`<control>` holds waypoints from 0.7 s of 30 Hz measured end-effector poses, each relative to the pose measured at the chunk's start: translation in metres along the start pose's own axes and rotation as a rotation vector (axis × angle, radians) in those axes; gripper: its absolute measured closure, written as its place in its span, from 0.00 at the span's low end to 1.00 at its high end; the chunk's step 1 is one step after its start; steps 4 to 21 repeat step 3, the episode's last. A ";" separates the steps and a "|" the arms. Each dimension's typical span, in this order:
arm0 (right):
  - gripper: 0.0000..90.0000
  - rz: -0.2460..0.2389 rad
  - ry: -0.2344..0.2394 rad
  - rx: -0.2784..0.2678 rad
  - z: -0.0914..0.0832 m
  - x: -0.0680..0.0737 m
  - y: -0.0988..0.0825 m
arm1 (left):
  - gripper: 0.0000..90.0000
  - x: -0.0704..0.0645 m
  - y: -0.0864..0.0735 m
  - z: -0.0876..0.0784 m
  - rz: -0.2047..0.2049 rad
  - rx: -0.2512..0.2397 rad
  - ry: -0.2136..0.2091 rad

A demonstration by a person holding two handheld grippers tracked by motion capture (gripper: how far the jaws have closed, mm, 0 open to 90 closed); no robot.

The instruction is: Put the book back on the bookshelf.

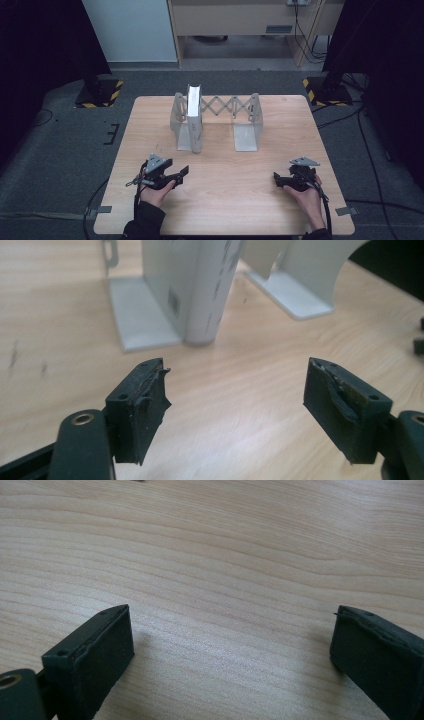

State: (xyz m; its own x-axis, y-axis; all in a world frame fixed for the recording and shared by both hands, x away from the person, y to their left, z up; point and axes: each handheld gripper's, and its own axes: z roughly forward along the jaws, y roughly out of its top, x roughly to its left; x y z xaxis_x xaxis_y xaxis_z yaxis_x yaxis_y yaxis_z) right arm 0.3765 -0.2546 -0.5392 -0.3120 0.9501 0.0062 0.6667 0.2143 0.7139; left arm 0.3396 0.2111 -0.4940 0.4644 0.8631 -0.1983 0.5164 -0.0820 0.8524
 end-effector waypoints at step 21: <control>0.05 0.000 0.000 0.000 0.000 0.000 0.000 | 0.25 0.004 -0.008 -0.004 -0.002 0.016 0.015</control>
